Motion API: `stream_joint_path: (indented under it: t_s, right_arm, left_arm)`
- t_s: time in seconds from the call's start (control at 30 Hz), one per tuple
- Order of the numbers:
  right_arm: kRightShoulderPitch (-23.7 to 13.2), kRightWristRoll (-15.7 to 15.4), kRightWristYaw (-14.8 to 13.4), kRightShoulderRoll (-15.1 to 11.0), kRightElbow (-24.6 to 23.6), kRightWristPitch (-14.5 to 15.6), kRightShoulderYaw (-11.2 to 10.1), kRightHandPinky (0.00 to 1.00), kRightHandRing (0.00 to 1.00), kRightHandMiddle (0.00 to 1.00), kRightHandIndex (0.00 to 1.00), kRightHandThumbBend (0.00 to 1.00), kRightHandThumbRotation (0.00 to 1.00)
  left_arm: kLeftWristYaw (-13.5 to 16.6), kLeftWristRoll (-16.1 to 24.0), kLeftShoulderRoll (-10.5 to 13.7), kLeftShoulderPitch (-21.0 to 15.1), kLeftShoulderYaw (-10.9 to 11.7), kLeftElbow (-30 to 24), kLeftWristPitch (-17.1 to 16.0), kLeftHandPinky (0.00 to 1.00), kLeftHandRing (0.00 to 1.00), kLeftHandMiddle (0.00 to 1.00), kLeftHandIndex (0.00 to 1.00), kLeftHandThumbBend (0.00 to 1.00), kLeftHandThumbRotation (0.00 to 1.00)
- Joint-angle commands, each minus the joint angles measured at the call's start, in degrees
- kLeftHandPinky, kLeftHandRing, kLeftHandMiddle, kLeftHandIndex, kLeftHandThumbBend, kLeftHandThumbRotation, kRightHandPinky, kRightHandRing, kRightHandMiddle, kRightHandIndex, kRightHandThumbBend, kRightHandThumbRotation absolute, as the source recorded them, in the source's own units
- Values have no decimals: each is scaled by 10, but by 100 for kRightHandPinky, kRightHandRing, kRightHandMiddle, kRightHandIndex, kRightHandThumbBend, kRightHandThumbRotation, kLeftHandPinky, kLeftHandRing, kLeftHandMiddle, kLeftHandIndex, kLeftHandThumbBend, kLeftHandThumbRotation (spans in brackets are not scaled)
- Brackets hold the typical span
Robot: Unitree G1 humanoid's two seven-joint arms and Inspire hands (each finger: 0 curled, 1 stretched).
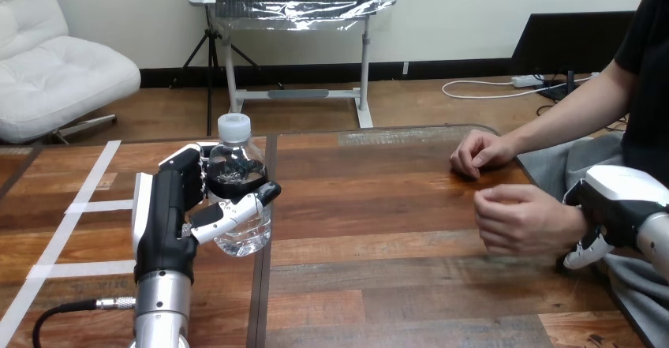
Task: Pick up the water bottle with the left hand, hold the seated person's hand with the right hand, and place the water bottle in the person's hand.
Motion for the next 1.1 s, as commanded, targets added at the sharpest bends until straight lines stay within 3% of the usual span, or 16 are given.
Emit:
stream_joint_path:
  t_s: [0.0,1.07]
  right_arm:
    - [-10,5,-14,5,-10,-11,-5,21,30,41,46,68,0]
    - [-16,25,-39,-3,-26,-18,-29,18,26,36,40,71,0]
  left_arm:
    - [-1,-9,2,-38,7,-35,-10,41,42,45,52,61,0]
    - [4,5,-7,-57,-5,-40,-7,40,41,44,51,60,0]
